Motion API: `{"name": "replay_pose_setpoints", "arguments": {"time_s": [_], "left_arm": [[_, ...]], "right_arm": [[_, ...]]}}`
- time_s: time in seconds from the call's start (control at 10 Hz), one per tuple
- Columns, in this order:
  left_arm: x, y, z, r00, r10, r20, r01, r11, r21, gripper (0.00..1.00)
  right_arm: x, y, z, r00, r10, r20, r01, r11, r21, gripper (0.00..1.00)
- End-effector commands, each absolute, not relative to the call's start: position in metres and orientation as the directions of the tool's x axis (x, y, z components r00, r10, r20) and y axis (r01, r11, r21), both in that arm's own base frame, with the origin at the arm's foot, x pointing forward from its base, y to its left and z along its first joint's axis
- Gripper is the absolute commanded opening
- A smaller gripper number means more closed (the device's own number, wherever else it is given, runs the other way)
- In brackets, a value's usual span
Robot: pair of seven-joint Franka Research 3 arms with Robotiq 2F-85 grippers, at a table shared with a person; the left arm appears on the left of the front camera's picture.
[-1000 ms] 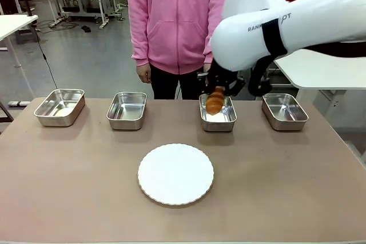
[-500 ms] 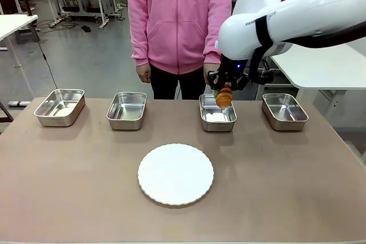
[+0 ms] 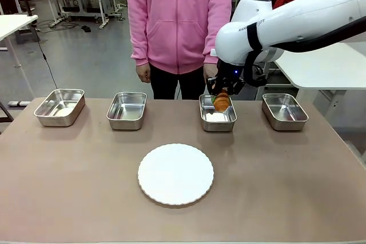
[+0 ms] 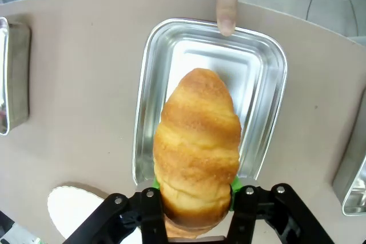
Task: Place the bread in the container.
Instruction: Place the Butter Roll into the Airtight Container indicated by the human.
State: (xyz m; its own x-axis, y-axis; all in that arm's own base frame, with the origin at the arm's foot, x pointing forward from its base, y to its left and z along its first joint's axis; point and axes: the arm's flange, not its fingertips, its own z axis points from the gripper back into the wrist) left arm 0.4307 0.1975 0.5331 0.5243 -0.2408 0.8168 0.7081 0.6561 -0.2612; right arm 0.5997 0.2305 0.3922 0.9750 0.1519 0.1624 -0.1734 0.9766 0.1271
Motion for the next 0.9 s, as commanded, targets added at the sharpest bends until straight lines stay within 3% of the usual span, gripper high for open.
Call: {"name": "replay_pose_setpoints", "arguments": {"time_s": [0.0,0.6,0.8], "left_arm": [[0.429,0.1982,0.5342,0.512,-0.245,0.823,0.718,0.648,-0.254,1.0],[0.429,0.1982,0.5342,0.512,-0.245,0.823,0.718,0.648,-0.254,1.0],[0.429,0.1982,0.5342,0.512,-0.245,0.823,0.718,0.648,-0.254,1.0]], "right_arm": [[0.6001,0.2262,0.3971,0.966,0.166,0.199,-0.195,0.971,0.136,0.97],[0.5979,0.2266,0.3964,0.968,0.161,0.195,-0.186,0.975,0.119,1.0],[0.5979,0.2282,0.4011,0.981,0.147,0.129,-0.167,0.973,0.159,1.0]]}}
